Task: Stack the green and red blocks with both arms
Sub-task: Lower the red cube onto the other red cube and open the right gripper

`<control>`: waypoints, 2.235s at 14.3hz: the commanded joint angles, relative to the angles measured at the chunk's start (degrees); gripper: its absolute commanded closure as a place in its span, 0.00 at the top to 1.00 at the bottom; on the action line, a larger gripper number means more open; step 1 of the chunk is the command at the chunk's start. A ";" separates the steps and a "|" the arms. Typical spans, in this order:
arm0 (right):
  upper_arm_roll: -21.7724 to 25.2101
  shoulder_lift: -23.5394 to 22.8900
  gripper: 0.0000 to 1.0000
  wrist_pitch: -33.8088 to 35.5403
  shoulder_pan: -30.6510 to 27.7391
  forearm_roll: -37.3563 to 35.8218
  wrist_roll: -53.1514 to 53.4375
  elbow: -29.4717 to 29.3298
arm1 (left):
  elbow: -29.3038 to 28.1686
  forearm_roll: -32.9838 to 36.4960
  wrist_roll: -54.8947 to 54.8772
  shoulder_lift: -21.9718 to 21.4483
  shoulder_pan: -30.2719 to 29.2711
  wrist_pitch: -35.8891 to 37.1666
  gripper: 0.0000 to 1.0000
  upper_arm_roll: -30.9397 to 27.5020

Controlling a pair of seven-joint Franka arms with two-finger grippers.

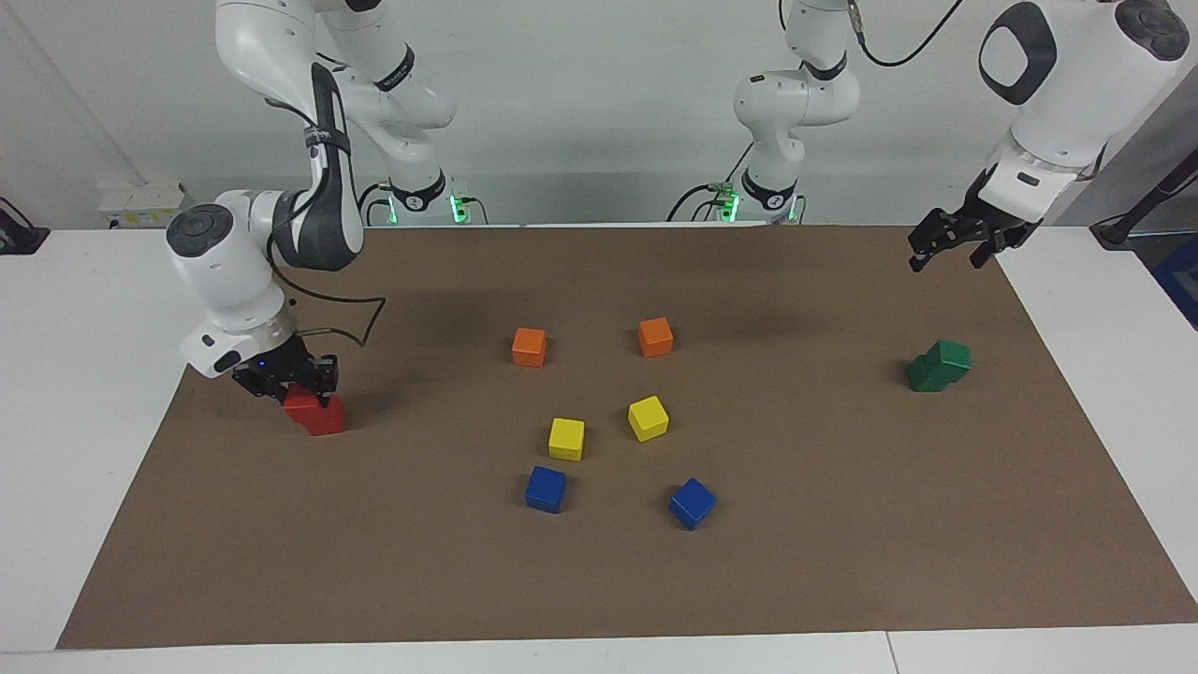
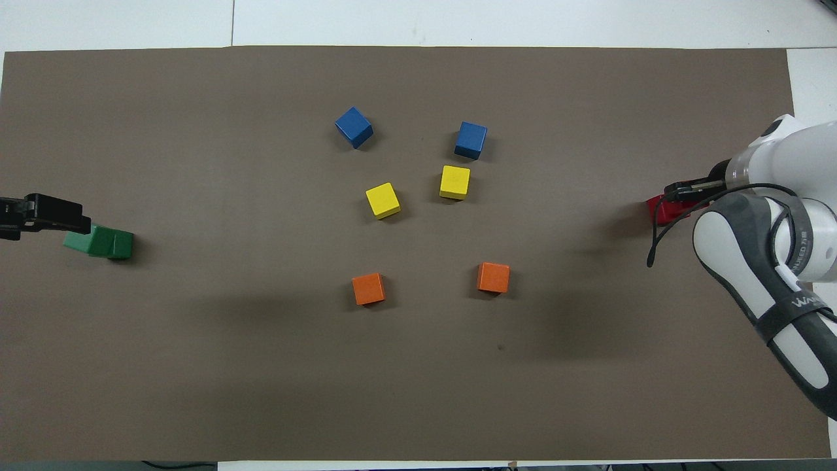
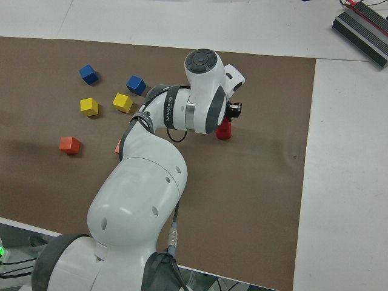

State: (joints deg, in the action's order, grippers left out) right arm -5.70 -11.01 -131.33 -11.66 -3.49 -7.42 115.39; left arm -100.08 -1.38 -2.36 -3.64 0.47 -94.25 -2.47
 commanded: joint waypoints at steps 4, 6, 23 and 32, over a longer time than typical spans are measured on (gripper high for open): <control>-0.19 0.46 0.00 -1.21 -0.20 1.03 0.03 1.33 | 0.76 1.20 1.04 -0.84 1.11 -0.49 1.00 0.27; -0.19 0.55 0.00 -1.21 -0.29 1.03 -0.23 1.51 | 0.68 1.20 1.04 -0.84 1.03 -1.02 1.00 0.27; -0.19 1.08 0.00 -2.71 -0.99 1.03 -5.32 3.26 | 0.85 2.43 0.51 -0.93 0.50 -0.49 1.00 0.36; -0.19 1.08 0.00 -2.71 -0.82 1.03 -5.59 3.53 | 0.77 2.43 0.51 -1.28 0.76 -0.93 1.00 0.27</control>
State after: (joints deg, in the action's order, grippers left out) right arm -5.58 -10.98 -132.93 -11.89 -3.49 -10.88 117.05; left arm -99.25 -0.21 -2.33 -4.02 0.66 -94.86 -1.90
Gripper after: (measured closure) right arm 0.454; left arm 0.000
